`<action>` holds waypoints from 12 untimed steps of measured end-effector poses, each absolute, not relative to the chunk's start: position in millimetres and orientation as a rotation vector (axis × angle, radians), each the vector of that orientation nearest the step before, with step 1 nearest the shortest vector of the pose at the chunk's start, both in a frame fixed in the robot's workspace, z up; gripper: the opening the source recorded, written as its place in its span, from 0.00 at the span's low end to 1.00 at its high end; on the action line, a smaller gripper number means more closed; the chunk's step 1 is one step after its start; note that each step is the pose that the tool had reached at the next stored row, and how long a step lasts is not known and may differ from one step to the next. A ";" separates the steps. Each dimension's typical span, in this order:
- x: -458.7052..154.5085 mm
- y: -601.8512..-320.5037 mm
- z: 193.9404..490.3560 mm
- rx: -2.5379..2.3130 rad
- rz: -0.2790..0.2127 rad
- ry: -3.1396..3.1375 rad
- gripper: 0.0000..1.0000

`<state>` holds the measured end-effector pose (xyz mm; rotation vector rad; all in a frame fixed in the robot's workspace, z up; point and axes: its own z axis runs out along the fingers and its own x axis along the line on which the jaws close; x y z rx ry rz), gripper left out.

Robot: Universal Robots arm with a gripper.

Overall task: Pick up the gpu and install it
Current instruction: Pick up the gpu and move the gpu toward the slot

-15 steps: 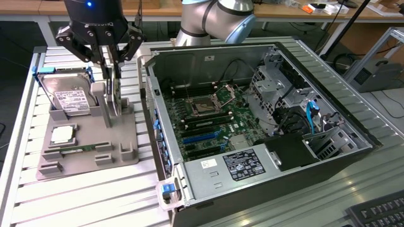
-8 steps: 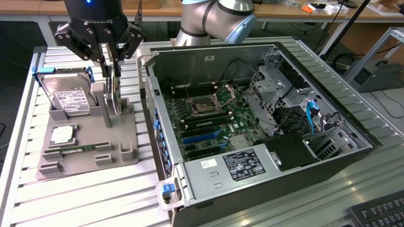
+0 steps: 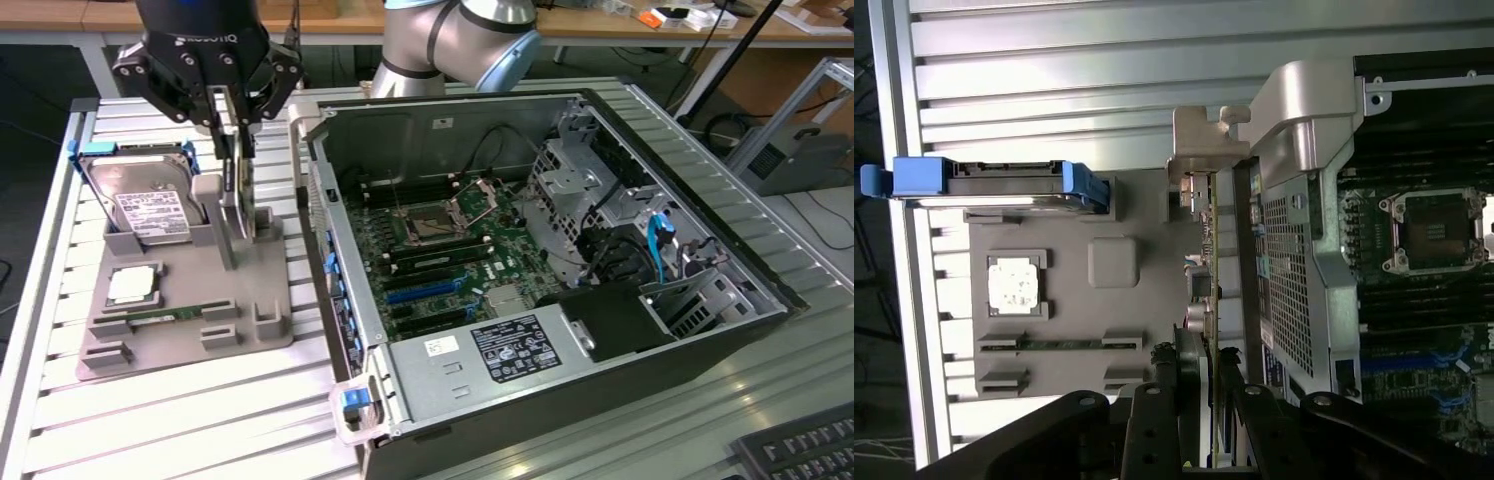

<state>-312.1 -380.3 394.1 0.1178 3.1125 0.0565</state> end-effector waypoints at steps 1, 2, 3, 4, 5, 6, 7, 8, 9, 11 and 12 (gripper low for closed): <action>-312.1 -380.3 394.7 0.118 0.057 3.112 0.27; -312.1 -380.3 395.5 0.118 0.057 3.112 0.27; -312.1 -380.3 396.1 0.118 0.057 3.112 0.27; -312.1 -380.3 396.6 0.118 0.057 3.112 0.27; -312.1 -380.3 397.2 0.118 0.057 3.112 0.27; -312.1 -380.3 398.0 0.118 0.057 3.112 0.27; -312.1 -380.3 398.4 0.118 0.057 3.112 0.27; -312.1 -380.3 399.1 0.118 0.057 3.112 0.27; -312.1 -380.3 399.7 0.118 0.057 3.112 0.27; -312.1 -380.3 400.8 0.118 0.057 3.112 0.27; -312.1 -380.3 401.4 0.118 0.057 3.112 0.27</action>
